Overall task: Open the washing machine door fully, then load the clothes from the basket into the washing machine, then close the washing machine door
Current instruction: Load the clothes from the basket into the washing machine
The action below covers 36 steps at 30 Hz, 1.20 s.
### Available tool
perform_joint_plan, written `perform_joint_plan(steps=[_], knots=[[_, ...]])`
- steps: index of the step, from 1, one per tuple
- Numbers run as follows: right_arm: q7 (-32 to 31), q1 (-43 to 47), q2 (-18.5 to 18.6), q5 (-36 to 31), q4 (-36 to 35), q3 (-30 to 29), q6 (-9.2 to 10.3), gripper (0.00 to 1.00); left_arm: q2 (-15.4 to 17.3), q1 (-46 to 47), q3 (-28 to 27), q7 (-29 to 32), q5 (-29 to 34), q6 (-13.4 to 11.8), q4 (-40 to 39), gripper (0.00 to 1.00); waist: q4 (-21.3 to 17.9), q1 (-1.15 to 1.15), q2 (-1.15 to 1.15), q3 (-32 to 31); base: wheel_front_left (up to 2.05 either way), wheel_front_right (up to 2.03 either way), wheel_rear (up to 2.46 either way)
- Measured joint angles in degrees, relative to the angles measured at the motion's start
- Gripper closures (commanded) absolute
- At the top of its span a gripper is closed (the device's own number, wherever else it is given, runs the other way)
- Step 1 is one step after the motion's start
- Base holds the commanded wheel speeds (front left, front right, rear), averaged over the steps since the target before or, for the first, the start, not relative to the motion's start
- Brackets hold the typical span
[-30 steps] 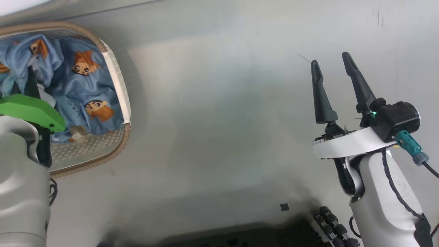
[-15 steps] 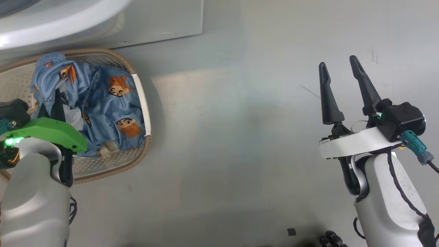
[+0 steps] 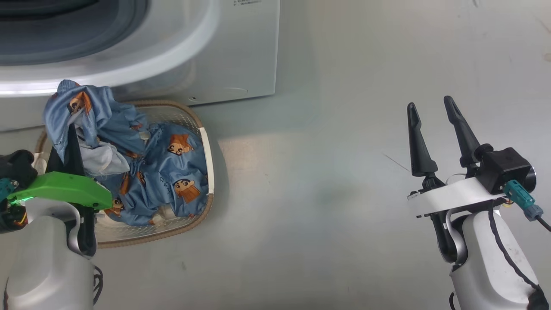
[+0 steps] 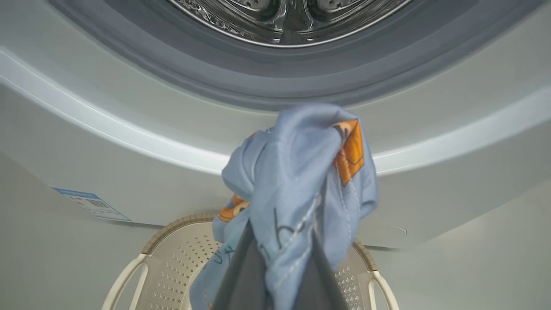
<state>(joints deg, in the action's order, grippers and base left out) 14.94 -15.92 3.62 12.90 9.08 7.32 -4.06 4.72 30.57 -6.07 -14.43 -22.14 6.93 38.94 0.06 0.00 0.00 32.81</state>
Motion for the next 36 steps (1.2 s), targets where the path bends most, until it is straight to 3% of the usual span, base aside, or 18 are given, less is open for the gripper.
perform_joint_plan(steps=[19,36], knots=[[0.00,6.75,0.13,0.00,2.01,-1.26,-0.57,0.00,-1.78,-12.23,-1.78,-0.01,2.29,0.20,-15.86,1.00,1.85,0.00,0.00,-15.49,0.00,0.00,0.00],[0.00,13.24,-0.08,0.00,2.26,-1.20,-0.56,0.00,-1.90,-25.03,-3.05,-0.01,3.60,0.21,-23.50,1.00,1.32,0.00,0.00,-27.19,0.00,0.00,0.00]])
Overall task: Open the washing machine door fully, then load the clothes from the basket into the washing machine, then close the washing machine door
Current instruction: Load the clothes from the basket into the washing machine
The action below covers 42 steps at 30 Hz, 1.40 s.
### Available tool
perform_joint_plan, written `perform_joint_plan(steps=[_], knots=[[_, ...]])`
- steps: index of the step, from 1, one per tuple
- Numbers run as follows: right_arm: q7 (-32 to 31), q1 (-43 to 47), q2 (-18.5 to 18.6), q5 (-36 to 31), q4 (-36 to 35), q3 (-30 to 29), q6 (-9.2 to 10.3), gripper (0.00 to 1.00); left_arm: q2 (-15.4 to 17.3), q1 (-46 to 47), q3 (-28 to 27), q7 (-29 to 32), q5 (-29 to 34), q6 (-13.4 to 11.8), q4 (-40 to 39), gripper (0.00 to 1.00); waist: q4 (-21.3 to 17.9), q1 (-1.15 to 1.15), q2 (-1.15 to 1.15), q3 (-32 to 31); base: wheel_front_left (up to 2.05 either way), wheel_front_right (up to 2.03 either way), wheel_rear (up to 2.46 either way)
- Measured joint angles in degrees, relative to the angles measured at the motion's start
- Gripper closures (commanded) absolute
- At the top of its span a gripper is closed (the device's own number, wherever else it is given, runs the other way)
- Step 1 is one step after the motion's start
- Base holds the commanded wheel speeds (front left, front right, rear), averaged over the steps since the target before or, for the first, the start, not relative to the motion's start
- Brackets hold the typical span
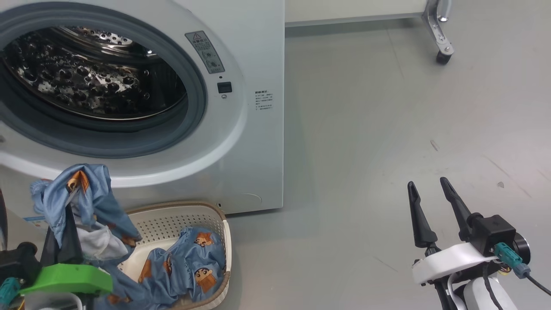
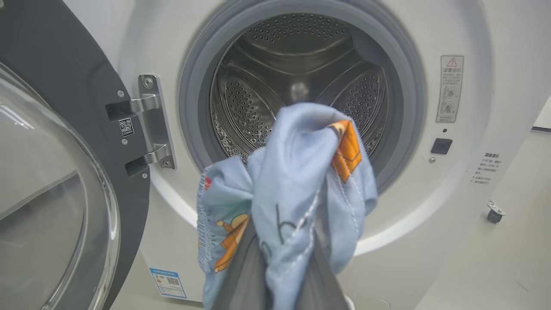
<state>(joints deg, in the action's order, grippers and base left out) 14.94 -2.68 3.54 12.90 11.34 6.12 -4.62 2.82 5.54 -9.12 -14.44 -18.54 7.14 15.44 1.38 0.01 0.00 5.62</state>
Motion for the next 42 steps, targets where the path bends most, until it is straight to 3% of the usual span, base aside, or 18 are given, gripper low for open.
perform_joint_plan(steps=[7,28,42], knots=[[0.00,2.18,-0.04,0.00,-1.02,0.01,0.00,0.00,-0.09,-3.82,0.00,0.00,0.18,0.04,-2.81,1.00,-0.98,0.00,0.00,-2.76,0.00,0.00,0.00],[0.00,3.38,-0.08,0.00,-2.76,0.00,0.01,0.00,-0.31,-6.94,0.76,0.00,0.34,0.05,-6.82,1.00,-1.28,0.00,0.00,-2.67,0.00,0.00,0.00],[-0.08,3.41,-0.09,-0.01,-5.21,0.65,0.05,0.00,-0.52,-6.38,2.22,0.00,-1.83,0.05,-8.95,1.00,-1.58,0.00,0.00,1.67,0.00,0.00,0.00]])
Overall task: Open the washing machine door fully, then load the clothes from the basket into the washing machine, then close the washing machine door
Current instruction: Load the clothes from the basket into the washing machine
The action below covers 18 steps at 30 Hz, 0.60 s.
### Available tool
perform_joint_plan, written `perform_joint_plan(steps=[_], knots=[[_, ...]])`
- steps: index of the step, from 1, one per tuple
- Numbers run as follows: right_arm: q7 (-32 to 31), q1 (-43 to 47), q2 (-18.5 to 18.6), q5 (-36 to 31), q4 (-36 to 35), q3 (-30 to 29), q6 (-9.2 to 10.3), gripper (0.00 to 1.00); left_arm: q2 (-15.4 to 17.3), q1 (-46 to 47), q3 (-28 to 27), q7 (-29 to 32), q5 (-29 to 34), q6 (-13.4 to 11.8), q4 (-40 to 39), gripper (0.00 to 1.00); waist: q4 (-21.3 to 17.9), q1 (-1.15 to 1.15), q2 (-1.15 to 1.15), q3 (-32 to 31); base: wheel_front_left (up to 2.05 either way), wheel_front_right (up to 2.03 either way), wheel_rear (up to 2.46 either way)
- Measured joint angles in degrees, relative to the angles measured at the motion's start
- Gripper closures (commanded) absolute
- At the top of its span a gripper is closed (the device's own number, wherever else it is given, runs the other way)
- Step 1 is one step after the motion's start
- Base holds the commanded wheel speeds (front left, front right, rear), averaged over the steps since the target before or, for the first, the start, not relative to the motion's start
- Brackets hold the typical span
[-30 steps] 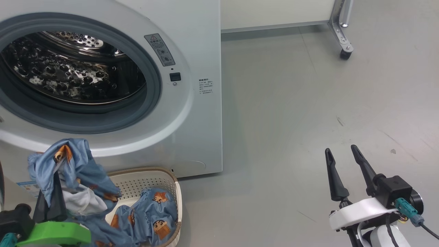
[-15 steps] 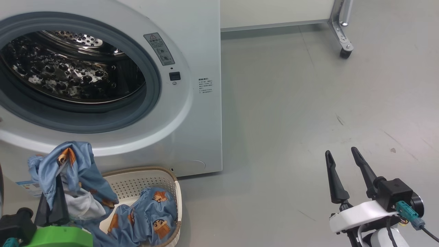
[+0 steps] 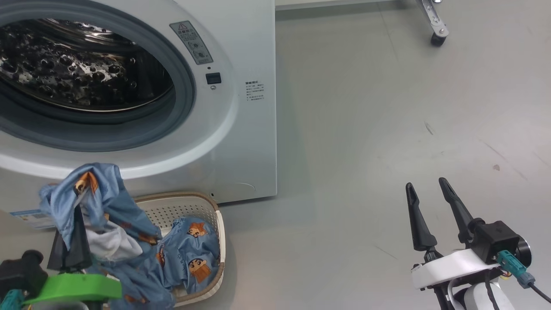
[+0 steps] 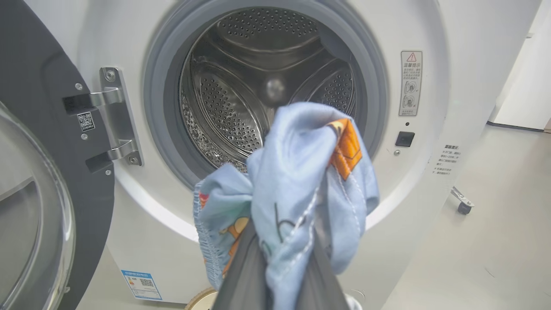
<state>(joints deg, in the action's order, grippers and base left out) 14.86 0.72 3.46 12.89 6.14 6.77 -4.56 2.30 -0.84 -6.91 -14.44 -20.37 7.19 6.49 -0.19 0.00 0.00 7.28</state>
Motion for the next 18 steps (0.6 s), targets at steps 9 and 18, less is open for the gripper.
perform_joint_plan(steps=[9,18], knots=[[-0.02,-1.16,-0.02,-0.25,-1.78,0.75,0.00,0.00,-0.19,7.97,0.25,0.00,-0.07,0.00,-1.18,1.00,-0.46,0.00,0.00,5.78,0.00,0.00,0.00],[-0.02,-4.27,-0.04,-0.35,-3.10,1.41,0.00,0.00,0.32,16.00,-0.26,0.00,-0.14,0.00,-0.36,1.00,-1.05,-0.01,0.00,12.04,0.00,0.00,0.00]])
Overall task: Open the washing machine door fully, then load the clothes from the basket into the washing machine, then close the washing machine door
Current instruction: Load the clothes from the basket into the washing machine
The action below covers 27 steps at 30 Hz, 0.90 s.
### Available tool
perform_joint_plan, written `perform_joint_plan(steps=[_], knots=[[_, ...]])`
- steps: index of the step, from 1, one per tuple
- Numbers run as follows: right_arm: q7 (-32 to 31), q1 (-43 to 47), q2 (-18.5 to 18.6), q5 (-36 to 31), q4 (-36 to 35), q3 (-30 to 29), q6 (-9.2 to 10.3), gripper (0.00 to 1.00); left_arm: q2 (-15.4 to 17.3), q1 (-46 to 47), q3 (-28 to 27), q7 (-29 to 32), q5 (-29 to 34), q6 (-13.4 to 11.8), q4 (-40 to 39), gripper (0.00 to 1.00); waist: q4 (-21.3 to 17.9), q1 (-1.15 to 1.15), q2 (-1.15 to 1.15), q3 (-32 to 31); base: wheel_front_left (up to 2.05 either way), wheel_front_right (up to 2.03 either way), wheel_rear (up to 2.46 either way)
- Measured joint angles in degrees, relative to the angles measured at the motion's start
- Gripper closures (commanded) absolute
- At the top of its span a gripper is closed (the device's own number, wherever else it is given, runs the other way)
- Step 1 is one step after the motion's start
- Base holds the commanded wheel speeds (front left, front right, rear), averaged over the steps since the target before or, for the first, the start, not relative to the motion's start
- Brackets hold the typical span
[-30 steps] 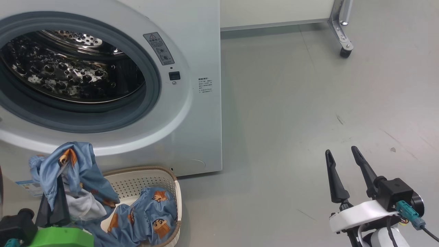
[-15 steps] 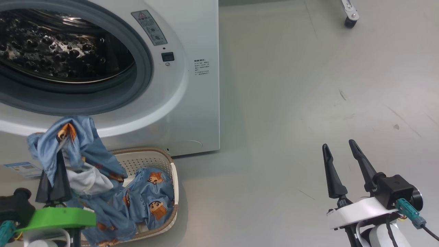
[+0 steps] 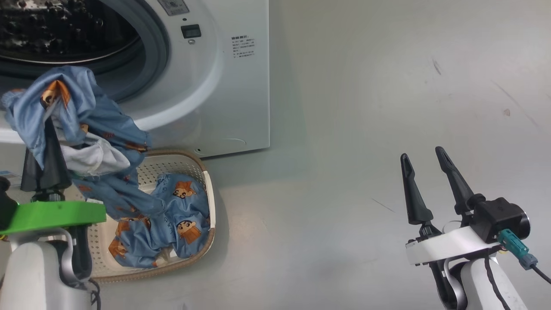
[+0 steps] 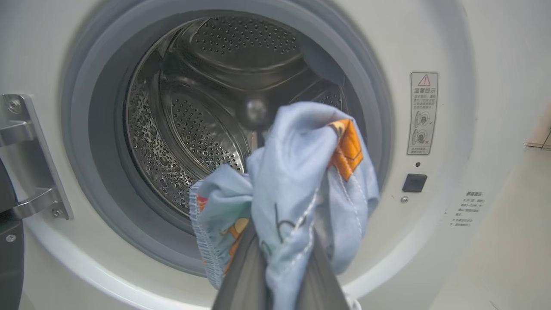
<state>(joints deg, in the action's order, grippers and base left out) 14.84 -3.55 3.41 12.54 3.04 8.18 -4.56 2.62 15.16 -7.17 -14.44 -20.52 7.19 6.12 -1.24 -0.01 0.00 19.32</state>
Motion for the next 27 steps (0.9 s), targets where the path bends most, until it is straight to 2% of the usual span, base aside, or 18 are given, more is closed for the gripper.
perform_joint_plan(steps=[10,20,27], knots=[[0.00,-3.13,0.01,-0.08,-0.59,0.35,0.00,0.00,1.22,7.87,-0.73,-0.01,-0.15,0.00,2.91,1.00,-0.71,0.00,0.00,6.86,0.00,0.00,0.00],[0.00,-5.75,0.00,-0.55,-0.76,1.20,0.00,0.00,4.81,16.96,-0.78,0.44,-0.22,0.00,6.43,1.00,-1.33,0.00,0.00,12.04,0.00,0.00,0.00],[0.00,-7.04,0.00,-0.56,-0.45,1.78,0.00,0.00,8.00,24.81,-1.51,3.38,-0.19,0.00,10.10,1.00,-2.01,0.00,0.00,14.67,0.00,0.00,0.00]])
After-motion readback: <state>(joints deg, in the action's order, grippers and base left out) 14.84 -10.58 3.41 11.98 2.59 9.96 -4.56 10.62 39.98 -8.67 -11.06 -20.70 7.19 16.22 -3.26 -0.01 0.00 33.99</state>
